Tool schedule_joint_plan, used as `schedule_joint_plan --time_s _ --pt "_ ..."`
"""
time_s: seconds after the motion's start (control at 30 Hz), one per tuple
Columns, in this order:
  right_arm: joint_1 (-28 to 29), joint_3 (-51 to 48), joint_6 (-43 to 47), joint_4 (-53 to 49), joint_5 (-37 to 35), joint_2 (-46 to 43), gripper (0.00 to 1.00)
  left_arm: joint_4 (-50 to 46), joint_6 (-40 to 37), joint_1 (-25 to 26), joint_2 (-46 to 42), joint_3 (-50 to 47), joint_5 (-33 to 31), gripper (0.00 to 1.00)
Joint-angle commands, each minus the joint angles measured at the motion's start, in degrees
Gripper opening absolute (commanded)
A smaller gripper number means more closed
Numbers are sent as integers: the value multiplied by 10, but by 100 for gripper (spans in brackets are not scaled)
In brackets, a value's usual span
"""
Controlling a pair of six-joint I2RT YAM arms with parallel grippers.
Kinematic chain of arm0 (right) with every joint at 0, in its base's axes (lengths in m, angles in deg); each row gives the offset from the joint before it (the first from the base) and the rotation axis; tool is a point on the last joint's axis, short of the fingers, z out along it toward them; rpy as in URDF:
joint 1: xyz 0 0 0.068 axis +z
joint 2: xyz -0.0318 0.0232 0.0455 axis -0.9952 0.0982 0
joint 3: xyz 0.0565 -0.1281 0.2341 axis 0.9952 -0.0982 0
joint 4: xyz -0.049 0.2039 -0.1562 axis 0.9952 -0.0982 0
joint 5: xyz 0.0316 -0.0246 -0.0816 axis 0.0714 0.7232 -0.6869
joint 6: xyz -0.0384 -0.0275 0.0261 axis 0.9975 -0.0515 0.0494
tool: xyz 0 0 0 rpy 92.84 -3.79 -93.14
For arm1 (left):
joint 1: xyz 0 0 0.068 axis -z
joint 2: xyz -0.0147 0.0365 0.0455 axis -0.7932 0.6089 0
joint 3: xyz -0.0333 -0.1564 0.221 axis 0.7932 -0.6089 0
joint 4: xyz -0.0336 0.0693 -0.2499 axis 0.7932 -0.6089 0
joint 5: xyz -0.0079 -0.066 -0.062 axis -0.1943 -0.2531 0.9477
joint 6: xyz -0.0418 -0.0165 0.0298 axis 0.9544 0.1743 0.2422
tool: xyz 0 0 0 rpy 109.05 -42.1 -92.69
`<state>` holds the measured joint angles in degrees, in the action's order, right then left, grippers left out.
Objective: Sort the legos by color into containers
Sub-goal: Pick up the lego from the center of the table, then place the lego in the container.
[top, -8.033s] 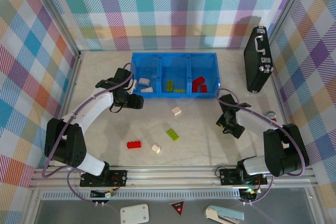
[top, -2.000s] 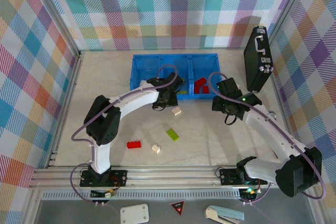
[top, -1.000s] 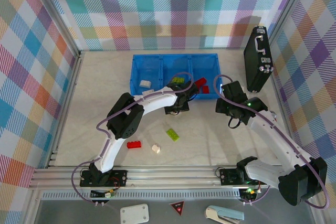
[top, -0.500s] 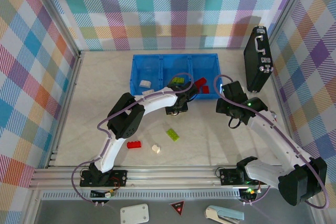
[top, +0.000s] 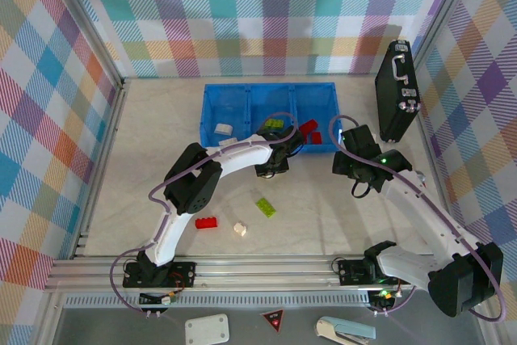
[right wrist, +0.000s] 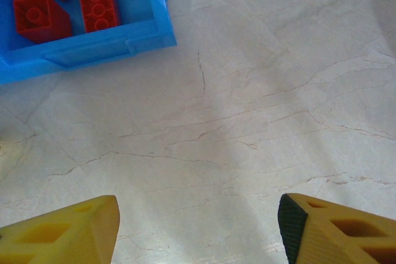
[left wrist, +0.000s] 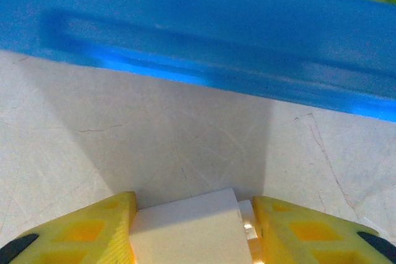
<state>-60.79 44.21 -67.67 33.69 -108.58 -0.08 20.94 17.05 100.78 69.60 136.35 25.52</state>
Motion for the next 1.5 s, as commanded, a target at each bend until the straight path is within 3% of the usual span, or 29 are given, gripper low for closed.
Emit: schedule_joint_plan --time_s 0.0,0.33,0.87,1.2,1.47 --pt "-3 1 -1 -11 -5 -16 70 12 -16 8 -7 -16 17 45" --pt "-3 12 -5 -28 -4 -26 69 7 -43 8 -48 -38 10 48" --pt "-3 32 -8 -54 -5 -34 69 -22 -89 -8 -197 -128 -35 48" --pt "-3 27 -13 -70 -5 -39 68 -27 -130 -83 -283 -177 -32 49" --pt "-3 19 -21 -84 -5 -50 68 -18 -181 -161 -271 -154 12 49"
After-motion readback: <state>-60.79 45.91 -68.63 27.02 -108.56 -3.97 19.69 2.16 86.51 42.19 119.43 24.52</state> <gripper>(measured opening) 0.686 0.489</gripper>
